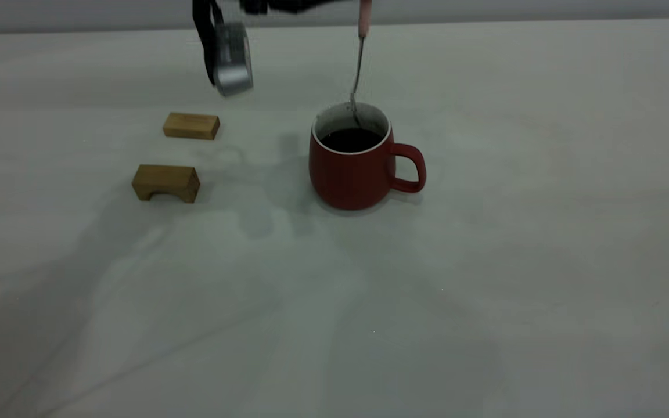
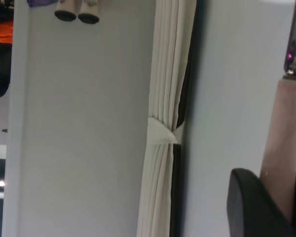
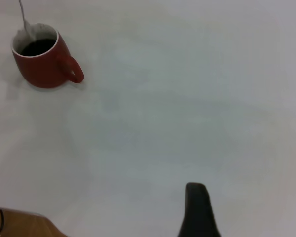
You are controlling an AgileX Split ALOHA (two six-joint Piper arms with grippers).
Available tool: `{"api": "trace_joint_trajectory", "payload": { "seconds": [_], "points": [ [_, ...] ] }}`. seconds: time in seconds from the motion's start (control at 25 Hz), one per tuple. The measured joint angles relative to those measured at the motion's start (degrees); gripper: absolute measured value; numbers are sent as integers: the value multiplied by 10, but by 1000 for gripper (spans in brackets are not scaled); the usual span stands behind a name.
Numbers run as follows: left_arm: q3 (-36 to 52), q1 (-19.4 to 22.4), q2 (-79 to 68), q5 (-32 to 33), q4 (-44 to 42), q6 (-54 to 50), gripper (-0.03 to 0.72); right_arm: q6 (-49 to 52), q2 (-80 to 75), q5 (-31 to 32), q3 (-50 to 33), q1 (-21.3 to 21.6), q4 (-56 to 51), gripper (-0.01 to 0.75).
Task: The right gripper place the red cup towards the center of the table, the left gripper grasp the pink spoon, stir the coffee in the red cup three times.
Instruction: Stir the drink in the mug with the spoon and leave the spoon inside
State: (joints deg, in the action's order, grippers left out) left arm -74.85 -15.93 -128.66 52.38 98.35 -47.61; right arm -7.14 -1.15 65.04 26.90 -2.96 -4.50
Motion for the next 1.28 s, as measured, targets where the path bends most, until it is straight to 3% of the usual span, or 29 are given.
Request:
{"api": "trace_joint_trajectory", "payload": {
  "seconds": [0.52,0.68,0.84,1.08,1.28],
  "points": [
    [-26,0,-71,-66,8,150,176,0,0,0,0,0,0,586],
    [-49,-1,-94,-9,9,132,176,0,0,0,0,0,0,586],
    [-50,-1,-109,40,-8,39,176,0,0,0,0,0,0,586],
    [-53,3,-109,23,-33,9,176,0,0,0,0,0,0,586],
    [-53,5,-109,-21,-28,114,176,0,0,0,0,0,0,586]
  ]
}}
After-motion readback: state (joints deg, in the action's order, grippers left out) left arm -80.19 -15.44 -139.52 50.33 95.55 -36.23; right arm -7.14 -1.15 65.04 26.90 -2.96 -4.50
